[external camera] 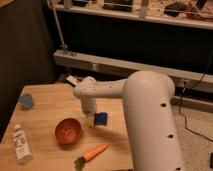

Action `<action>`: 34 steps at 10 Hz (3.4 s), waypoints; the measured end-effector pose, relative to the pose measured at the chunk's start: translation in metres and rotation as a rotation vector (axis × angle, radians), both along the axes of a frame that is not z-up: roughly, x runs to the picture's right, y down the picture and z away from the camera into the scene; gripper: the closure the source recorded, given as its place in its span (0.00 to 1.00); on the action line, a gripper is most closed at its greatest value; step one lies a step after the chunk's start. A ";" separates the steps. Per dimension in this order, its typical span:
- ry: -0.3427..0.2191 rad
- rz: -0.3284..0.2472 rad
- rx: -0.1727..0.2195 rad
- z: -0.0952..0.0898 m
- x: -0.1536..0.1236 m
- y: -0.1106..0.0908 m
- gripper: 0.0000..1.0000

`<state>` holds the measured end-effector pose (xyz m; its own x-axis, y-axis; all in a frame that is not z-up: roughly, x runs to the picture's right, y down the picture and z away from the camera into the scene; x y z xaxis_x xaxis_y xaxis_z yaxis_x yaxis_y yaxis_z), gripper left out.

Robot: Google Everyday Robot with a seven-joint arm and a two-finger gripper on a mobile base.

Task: Wipe the white sponge on the table

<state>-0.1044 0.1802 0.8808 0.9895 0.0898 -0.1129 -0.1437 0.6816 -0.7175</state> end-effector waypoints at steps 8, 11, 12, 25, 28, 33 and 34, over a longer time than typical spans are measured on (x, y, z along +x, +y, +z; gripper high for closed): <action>-0.061 0.093 0.138 0.046 -0.073 -0.089 0.78; -0.023 0.128 0.169 0.073 -0.069 -0.115 0.78; -0.007 0.145 0.177 0.083 -0.067 -0.124 0.78; 0.277 0.315 0.270 0.162 0.055 -0.222 0.78; 0.358 0.357 0.279 0.161 0.102 -0.230 0.78; 0.456 0.410 0.261 0.152 0.161 -0.221 0.78; 0.473 0.429 0.252 0.148 0.173 -0.215 0.78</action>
